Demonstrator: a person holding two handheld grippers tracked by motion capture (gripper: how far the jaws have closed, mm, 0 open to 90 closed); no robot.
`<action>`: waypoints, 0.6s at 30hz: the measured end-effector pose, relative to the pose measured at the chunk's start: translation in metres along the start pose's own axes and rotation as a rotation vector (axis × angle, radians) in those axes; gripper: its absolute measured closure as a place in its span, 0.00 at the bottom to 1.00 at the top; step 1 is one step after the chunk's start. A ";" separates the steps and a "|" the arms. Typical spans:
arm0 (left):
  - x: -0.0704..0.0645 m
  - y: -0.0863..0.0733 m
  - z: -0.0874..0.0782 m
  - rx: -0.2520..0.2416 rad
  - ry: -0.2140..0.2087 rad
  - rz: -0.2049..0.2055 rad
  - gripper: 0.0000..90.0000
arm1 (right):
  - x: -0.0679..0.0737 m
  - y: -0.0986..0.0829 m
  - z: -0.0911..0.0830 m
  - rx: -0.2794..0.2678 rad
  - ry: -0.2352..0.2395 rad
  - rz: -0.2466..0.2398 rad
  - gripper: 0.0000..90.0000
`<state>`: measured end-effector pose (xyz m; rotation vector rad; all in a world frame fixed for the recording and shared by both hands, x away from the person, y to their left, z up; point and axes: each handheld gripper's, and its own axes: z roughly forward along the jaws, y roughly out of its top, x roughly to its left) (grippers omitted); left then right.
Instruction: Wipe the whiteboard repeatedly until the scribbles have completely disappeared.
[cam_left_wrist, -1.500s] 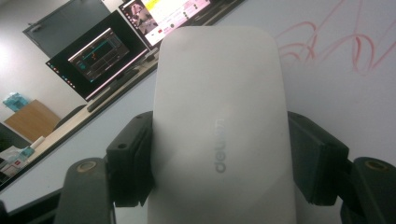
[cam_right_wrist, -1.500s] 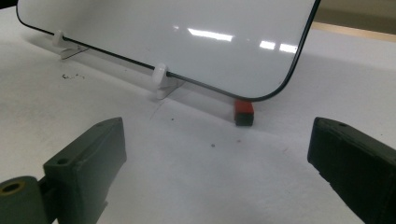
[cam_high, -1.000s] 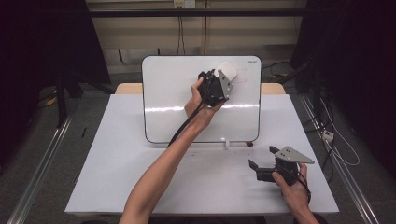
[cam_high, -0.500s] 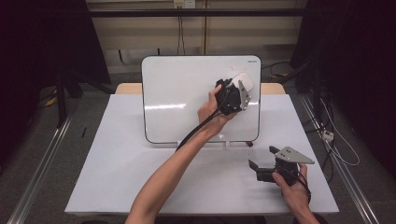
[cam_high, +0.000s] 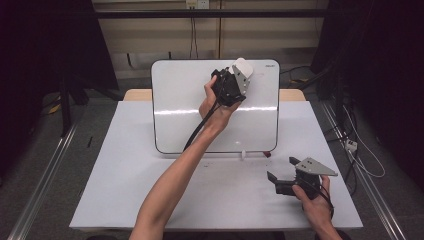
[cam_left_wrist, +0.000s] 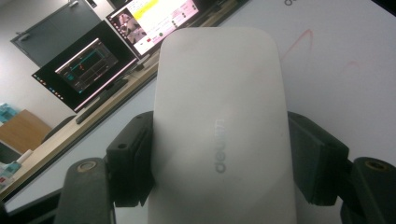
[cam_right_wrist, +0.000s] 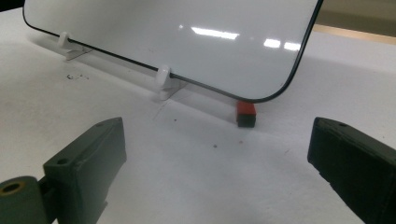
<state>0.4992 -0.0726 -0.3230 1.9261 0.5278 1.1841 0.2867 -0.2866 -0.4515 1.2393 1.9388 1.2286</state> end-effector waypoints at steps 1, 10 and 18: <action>0.000 0.000 0.001 -0.002 0.000 -0.008 0.34 | 0.000 0.000 0.000 0.002 -0.001 -0.001 0.05; -0.007 0.004 0.004 0.002 -0.005 0.010 0.34 | 0.001 0.001 0.001 -0.001 0.008 -0.002 0.05; -0.022 0.015 0.012 -0.015 -0.045 0.028 0.34 | 0.000 0.001 0.000 -0.004 0.007 0.000 0.05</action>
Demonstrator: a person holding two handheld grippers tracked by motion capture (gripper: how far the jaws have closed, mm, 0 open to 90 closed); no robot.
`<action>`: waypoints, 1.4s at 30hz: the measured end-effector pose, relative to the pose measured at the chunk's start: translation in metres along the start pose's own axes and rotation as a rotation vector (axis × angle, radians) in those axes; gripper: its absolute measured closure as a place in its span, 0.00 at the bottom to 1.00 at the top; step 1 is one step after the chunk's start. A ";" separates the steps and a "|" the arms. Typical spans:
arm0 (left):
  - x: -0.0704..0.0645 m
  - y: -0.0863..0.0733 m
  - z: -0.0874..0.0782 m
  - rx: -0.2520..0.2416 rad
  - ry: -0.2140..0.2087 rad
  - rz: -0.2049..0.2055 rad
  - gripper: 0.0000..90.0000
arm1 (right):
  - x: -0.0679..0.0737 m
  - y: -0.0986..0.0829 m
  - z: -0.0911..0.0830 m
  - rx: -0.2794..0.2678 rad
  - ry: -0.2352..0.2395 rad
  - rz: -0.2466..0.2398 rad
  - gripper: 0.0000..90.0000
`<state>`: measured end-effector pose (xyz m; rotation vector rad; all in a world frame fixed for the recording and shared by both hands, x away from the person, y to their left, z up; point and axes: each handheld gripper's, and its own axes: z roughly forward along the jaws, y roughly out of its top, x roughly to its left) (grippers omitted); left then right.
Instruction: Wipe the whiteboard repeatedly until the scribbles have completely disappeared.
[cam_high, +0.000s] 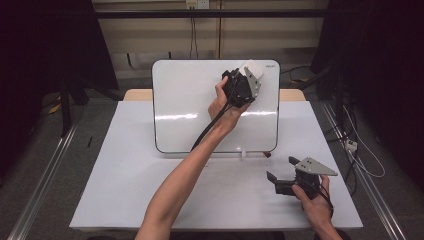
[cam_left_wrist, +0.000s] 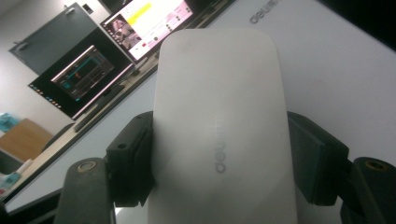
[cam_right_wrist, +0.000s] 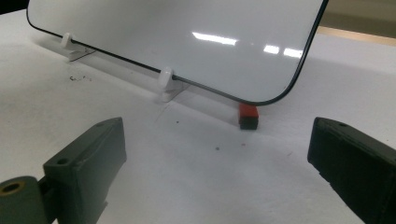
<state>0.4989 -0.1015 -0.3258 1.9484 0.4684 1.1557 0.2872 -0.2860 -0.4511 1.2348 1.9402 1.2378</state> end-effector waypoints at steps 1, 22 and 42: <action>-0.003 0.003 0.001 -0.004 0.003 0.012 0.34 | 0.000 0.000 0.000 -0.003 0.001 -0.002 0.05; -0.057 0.000 -0.001 -0.009 -0.153 0.199 0.34 | 0.001 -0.001 -0.002 -0.003 0.000 -0.003 0.05; -0.022 0.016 0.006 0.029 -0.126 0.128 0.34 | 0.000 -0.001 -0.004 -0.004 0.003 -0.002 0.05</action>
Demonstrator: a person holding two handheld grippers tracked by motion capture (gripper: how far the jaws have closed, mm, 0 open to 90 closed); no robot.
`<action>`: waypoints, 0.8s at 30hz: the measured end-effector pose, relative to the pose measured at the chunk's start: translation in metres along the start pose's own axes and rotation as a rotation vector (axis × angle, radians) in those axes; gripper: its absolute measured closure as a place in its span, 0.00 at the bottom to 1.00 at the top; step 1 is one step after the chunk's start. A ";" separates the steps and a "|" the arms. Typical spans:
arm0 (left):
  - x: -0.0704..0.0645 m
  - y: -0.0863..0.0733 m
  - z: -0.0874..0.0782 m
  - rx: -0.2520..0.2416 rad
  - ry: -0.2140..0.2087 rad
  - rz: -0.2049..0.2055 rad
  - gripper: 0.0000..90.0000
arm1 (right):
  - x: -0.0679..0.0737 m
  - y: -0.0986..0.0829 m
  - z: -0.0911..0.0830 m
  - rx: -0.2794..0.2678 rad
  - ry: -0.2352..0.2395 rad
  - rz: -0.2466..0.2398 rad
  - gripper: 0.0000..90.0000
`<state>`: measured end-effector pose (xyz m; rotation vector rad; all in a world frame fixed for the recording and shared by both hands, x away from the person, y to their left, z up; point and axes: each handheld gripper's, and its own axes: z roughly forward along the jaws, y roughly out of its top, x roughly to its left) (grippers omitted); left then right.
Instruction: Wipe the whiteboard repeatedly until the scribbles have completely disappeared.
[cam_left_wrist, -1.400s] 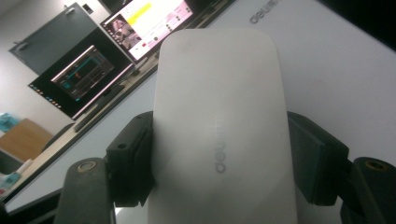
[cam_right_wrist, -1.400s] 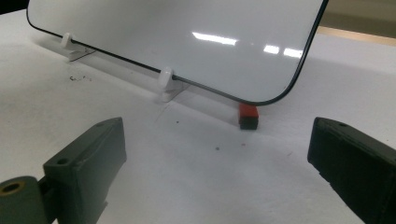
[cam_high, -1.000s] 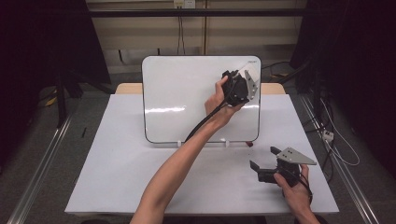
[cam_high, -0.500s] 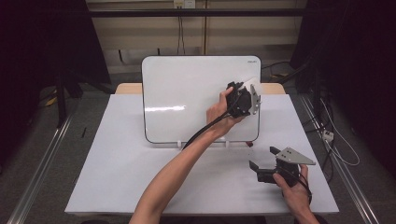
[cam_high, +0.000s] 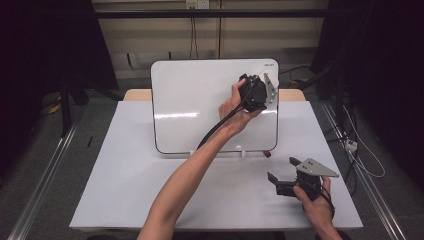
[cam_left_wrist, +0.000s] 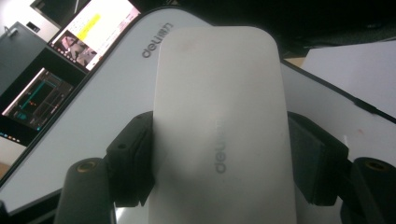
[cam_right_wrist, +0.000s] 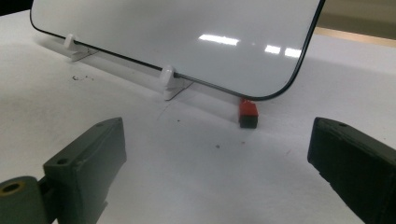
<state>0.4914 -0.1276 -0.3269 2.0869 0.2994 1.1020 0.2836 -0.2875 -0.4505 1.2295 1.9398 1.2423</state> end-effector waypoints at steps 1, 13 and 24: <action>0.003 -0.001 -0.001 -0.003 -0.002 -0.016 0.34 | 0.000 0.000 0.000 0.000 -0.001 -0.001 0.05; 0.032 -0.031 -0.020 0.012 0.049 -0.101 0.34 | 0.000 -0.001 -0.001 0.001 -0.007 -0.001 0.05; 0.061 -0.073 -0.048 0.023 0.097 -0.192 0.34 | 0.001 0.000 0.000 0.005 -0.009 -0.001 0.05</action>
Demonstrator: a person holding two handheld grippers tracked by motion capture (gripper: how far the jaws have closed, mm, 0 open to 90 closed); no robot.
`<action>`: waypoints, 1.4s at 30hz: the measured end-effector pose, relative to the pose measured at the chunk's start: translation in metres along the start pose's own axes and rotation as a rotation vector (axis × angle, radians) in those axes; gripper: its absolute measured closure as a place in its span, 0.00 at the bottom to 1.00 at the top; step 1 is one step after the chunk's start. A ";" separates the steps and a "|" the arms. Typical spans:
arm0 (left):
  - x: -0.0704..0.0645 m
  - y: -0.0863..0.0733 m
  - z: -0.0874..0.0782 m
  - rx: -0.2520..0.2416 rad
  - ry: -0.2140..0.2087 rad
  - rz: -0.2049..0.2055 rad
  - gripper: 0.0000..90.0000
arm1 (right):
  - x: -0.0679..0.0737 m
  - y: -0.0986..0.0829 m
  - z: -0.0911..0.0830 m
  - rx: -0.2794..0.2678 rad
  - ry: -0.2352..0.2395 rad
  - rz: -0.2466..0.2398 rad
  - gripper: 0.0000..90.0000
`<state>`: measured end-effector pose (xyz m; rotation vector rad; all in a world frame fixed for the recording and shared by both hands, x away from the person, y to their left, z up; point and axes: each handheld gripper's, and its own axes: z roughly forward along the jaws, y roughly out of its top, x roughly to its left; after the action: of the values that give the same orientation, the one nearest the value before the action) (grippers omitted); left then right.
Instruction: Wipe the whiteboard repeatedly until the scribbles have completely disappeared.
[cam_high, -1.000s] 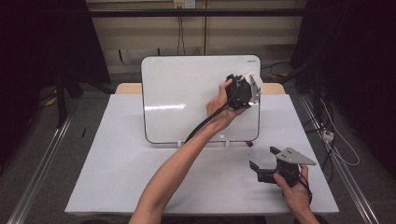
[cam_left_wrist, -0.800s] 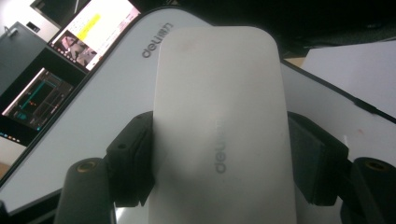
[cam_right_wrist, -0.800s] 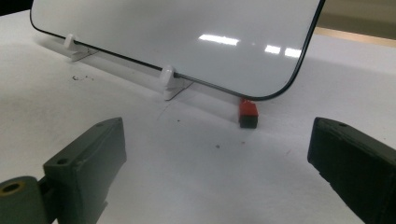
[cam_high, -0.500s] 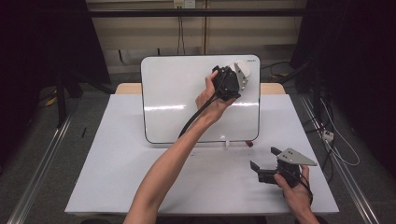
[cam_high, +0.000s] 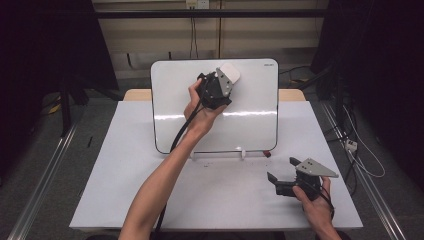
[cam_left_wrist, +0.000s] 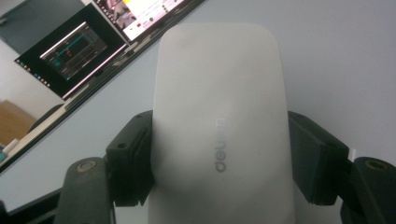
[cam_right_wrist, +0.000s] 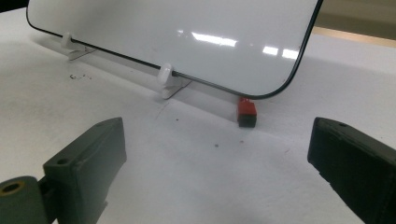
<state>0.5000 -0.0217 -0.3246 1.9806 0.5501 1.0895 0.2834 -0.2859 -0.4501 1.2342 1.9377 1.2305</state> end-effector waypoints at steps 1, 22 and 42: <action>0.003 -0.002 -0.002 0.005 0.004 0.002 0.34 | 0.000 0.000 0.000 0.002 -0.001 0.001 0.05; 0.029 -0.028 -0.022 0.025 0.040 -0.046 0.35 | 0.002 0.002 0.003 0.007 -0.004 -0.005 0.05; 0.039 -0.051 -0.039 0.004 -0.032 -0.111 0.35 | 0.003 0.000 -0.001 0.001 -0.006 -0.014 0.05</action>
<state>0.4879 0.0517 -0.3340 1.9439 0.6381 0.9870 0.2816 -0.2839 -0.4496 1.2210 1.9399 1.2176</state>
